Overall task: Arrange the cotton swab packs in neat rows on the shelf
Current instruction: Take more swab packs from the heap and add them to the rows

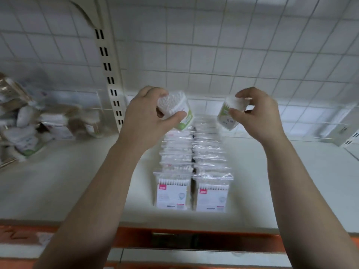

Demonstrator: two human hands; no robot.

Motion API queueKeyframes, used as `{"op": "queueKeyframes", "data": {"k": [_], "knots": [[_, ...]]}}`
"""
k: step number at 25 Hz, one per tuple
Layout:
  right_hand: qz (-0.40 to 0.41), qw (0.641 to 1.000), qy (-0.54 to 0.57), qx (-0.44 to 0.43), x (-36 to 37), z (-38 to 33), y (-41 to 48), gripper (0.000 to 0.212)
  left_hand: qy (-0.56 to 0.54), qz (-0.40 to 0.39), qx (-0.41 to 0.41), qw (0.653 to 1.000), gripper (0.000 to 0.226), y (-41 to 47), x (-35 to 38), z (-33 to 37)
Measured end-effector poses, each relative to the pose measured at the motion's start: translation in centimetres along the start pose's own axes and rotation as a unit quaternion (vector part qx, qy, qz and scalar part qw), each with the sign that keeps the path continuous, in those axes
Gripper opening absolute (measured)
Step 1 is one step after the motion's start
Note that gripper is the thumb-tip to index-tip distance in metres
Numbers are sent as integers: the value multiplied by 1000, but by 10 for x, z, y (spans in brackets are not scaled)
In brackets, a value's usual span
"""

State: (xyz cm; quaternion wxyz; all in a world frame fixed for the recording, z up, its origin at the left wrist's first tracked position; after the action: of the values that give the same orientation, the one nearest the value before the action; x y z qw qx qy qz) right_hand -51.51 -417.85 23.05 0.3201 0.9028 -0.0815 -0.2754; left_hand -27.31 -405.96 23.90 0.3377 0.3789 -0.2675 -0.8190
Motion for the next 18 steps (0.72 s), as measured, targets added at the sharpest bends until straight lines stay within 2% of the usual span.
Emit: {"op": "queueKeyframes", "data": {"k": [10,18], "knots": [[-92,993,-55,53,28,110,-16,25,-6,-24,-14,1000,65,-15,46,37],[-72,997,-36,9,38,122,-5,30,-33,-42,-16,998,57,-22,66,61]]}}
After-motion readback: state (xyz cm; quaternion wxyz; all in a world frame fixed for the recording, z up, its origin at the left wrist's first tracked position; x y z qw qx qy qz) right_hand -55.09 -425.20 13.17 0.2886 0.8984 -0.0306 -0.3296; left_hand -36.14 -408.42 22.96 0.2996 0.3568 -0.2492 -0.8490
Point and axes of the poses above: each hand's wrist, its own y-axis towards the middle knuckle, its own x-axis out of the palm, z = x × y, the point moved 10 cm from there along y, towards the middle knuckle, and after that the axes turned 11 degrees about z, right-handed, at the moved point
